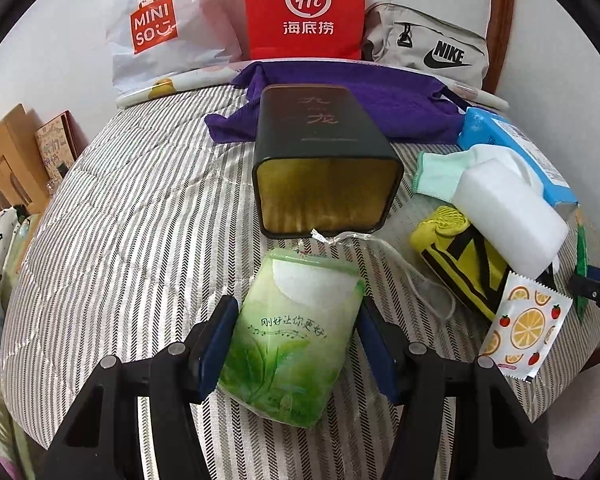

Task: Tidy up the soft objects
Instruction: 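Lift both held packs and carry them toward the purple towel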

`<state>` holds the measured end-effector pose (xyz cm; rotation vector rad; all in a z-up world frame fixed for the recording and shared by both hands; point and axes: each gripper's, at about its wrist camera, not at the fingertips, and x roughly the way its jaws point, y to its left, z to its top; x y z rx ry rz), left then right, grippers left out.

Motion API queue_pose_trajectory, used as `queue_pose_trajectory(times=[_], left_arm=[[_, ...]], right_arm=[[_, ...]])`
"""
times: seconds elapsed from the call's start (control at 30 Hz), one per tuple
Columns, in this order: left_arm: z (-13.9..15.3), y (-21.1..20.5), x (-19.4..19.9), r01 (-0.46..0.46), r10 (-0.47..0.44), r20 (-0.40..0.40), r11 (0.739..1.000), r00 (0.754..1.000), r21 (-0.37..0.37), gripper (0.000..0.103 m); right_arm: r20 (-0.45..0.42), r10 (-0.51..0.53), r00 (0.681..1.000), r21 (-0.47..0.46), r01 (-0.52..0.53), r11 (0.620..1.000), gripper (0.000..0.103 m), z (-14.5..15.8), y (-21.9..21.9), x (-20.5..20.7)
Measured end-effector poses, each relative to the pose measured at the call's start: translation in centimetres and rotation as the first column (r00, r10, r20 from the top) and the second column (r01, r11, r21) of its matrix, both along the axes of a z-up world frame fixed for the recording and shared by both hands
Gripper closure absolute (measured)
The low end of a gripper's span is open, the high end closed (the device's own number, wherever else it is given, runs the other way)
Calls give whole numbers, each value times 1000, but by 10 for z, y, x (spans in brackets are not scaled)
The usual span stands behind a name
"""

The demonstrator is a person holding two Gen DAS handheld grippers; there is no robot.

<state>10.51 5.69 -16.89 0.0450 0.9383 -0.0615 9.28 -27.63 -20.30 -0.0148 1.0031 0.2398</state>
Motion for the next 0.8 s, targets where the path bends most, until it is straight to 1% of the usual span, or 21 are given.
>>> queue_pose_trajectory(times=[0.1, 0.17, 0.2, 0.23, 0.3, 0.4, 0.57, 0.63, 0.73, 0.8], left_arm=[[-2, 1, 1, 0, 0, 2, 1000, 1000, -10, 42], [-4, 3, 3, -4, 4, -6, 1000, 1000, -23, 41], [-5, 3, 3, -6, 6, -3, 999, 1000, -35, 41], [-5, 4, 3, -6, 6, 0, 999, 1000, -45, 43], [-4, 4, 2, 4, -4, 7, 999, 1000, -51, 46], [-1, 3, 0, 15, -14, 14, 999, 1000, -51, 47], [4, 0, -4, 20, -19, 18, 998, 1000, -51, 47], [5, 0, -5, 20, -19, 11, 998, 1000, -62, 47], [5, 0, -5, 8, -8, -6, 998, 1000, -61, 47], [3, -1, -5, 2, -3, -8, 998, 1000, -56, 47]], right_arm=[[21, -8, 1000, 13, 8, 1000, 57, -2, 0, 3], [31, -16, 999, 26, 15, 1000, 57, -1, -1, 7], [39, -14, 999, 32, 13, 999, 67, -1, -2, 10], [47, -5, 999, 35, 3, 999, 72, -1, -2, 9], [54, 10, 998, 41, -12, 999, 74, 1, -2, 7], [58, 17, 998, 55, -20, 998, 74, 3, -5, 0], [25, 49, 998, 48, -50, 998, 74, 3, -3, -11], [-12, 64, 998, 48, -63, 997, 74, 1, -1, -13], [-25, 55, 998, 30, -54, 998, 74, 0, 0, -10], [-33, 44, 998, 35, -43, 998, 74, 0, -2, -6]])
